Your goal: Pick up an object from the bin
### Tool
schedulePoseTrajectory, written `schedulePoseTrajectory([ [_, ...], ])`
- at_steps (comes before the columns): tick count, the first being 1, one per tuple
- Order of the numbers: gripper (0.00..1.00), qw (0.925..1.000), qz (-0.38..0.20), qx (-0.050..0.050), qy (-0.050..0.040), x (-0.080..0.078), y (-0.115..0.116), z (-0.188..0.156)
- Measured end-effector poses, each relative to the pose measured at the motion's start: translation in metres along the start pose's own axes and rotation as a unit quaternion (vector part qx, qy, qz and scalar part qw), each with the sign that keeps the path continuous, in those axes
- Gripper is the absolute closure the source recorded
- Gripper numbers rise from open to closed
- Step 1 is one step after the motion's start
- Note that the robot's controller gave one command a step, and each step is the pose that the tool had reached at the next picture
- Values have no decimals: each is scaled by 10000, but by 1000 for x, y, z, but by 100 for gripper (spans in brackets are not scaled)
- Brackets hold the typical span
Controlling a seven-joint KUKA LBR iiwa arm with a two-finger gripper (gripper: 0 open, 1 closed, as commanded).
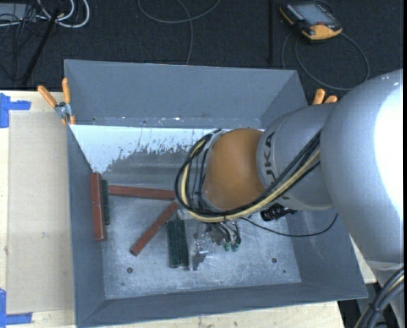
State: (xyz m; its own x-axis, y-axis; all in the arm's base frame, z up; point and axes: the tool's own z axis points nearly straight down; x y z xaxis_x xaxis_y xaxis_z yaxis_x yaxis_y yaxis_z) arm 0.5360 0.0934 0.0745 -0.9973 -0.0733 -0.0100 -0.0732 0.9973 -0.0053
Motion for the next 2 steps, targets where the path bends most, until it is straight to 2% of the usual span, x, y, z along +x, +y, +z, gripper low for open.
schedulePoseTrajectory([
  [1, 100, 9945, 1048, -54, 23, -37, -6, -1],
  [2, 100, 9982, 592, -25, 24, -20, -8, -199],
])
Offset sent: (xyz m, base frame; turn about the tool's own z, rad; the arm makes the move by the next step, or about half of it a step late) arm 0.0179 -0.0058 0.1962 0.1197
